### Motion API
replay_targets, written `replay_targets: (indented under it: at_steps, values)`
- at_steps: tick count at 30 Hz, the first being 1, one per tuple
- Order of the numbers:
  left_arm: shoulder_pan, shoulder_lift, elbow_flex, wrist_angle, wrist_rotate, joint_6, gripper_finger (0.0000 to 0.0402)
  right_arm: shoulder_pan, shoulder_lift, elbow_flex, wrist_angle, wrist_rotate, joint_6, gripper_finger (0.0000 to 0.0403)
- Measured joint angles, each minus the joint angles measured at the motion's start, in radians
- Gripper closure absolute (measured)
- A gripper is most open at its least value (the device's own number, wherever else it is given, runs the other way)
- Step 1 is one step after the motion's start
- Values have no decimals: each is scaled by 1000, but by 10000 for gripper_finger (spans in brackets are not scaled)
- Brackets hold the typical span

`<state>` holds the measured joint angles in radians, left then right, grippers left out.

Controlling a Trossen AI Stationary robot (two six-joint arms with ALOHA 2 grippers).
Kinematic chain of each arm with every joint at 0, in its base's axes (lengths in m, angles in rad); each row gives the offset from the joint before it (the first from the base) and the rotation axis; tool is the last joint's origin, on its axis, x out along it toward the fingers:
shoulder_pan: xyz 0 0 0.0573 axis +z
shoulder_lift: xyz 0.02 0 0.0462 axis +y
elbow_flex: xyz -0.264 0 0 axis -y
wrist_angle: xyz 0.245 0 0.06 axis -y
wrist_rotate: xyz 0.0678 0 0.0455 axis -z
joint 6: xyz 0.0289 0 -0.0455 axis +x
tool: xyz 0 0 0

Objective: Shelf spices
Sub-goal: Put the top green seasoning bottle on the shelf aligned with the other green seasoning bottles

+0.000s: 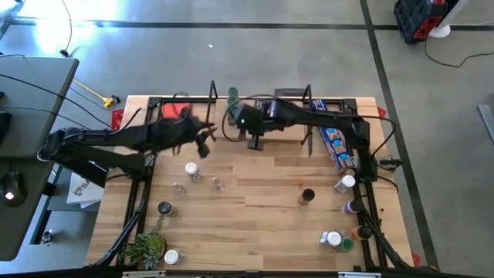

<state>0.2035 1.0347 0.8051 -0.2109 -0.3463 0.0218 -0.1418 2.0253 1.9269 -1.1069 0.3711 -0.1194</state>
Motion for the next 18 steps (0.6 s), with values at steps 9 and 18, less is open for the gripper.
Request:
replay_targets:
  at_steps: [9,18]
  values:
    - [277,312,237,-207,351,72,398,75,-261,-495,229,135,196,382]
    - [334,504,330,-217,317,93,401,79,-537,-778,478,141,261,382]
